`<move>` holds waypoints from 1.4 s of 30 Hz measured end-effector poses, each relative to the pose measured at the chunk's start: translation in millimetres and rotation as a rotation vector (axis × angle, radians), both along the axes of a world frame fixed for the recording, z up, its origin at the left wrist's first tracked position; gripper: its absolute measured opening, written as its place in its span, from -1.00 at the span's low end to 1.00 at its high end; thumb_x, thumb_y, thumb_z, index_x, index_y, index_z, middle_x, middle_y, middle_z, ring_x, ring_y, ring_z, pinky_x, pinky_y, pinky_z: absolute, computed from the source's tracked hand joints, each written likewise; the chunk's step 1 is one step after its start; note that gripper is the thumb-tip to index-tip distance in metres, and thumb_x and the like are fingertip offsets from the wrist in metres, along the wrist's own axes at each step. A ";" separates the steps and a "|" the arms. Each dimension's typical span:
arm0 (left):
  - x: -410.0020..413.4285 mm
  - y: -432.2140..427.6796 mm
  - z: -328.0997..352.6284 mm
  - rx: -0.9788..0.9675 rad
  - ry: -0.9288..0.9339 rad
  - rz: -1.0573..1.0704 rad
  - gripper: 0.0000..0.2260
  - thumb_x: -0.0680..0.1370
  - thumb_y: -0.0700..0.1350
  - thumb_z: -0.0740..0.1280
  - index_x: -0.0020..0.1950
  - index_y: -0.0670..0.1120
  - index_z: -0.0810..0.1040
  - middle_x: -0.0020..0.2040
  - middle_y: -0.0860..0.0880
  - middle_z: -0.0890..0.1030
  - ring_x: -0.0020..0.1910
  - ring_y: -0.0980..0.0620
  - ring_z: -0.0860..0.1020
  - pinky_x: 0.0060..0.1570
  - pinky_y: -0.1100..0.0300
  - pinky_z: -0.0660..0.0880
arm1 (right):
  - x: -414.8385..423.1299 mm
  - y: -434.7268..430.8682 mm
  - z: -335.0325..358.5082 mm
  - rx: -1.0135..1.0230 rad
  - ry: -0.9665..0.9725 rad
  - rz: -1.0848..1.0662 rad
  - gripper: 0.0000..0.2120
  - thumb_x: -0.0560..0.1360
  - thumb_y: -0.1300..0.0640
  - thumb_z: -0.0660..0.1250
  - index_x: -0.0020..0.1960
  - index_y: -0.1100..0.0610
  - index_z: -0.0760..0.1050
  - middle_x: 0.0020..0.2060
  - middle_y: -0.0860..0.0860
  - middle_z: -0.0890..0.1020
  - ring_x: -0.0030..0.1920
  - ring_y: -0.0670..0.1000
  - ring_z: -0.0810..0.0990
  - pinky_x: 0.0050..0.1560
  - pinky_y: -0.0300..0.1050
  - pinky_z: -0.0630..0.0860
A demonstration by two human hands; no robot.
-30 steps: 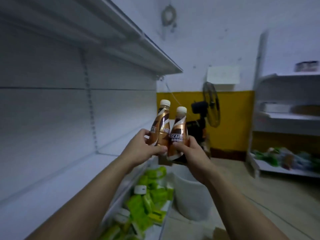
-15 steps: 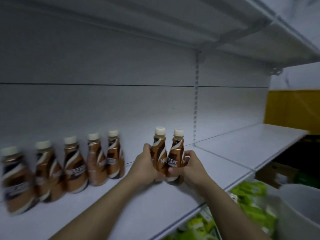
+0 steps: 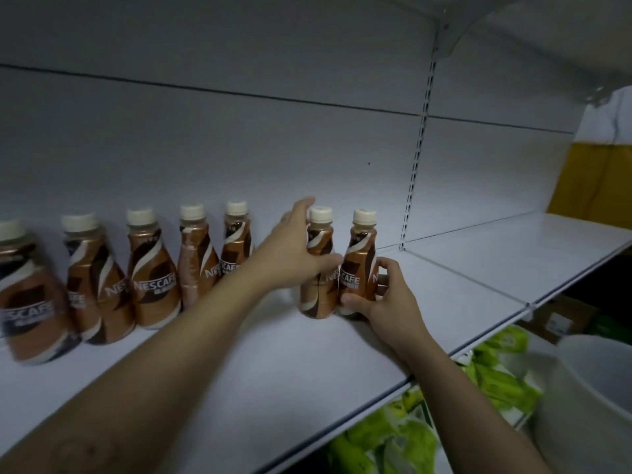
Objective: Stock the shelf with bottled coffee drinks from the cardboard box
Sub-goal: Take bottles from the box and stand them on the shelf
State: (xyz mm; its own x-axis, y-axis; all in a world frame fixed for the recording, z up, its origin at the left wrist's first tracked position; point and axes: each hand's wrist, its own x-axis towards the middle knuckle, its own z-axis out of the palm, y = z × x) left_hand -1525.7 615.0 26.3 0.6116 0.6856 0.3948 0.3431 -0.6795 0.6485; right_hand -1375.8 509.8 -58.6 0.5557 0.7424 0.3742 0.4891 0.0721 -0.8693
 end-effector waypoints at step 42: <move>4.1 8.7 43.4 0.784 0.248 0.153 -0.45 0.40 0.26 0.33 0.29 -0.01 0.43 0.23 -0.07 0.49 0.24 -0.10 0.39 0.22 0.00 0.23 | -0.1 24.5 59.0 0.013 -0.436 -0.302 -0.12 0.36 -0.23 0.43 0.52 -0.05 0.07 0.46 -0.05 0.27 0.42 -0.03 0.29 0.27 -0.16 0.27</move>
State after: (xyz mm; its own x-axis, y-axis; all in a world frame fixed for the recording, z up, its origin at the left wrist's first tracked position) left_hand -1521.6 623.7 69.8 0.6659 0.3508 0.6584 0.5390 -0.8364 -0.0994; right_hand -1376.0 534.3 0.4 0.5349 0.5670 0.6264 0.8054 -0.1180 -0.5809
